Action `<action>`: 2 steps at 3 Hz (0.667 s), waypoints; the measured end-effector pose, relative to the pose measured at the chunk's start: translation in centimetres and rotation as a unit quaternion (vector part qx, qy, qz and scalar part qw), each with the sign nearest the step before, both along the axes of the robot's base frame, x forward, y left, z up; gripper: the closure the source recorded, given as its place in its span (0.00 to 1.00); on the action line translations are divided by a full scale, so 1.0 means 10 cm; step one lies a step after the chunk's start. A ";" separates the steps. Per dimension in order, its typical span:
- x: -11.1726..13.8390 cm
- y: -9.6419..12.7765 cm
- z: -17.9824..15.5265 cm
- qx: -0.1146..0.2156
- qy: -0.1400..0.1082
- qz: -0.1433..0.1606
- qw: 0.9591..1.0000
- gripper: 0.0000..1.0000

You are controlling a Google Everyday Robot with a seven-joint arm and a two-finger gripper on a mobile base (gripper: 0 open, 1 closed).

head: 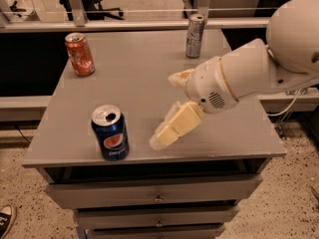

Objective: Knock pepsi can over

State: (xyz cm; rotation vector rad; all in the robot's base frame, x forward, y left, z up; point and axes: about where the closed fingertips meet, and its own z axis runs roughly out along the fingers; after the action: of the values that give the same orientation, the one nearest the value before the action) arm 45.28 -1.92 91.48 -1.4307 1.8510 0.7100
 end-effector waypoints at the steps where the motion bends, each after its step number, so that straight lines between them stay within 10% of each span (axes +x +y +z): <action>1: -0.08 0.47 -0.13 0.067 -0.001 0.031 0.997 0.00; 2: -0.12 0.70 -0.25 0.113 -0.009 0.048 0.992 0.00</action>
Offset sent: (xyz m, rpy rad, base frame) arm -0.0146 0.0904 -0.0403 0.3441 -0.0343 0.1289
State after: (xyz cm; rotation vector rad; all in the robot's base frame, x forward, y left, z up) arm 44.05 5.04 89.01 -1.3803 1.6384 0.9199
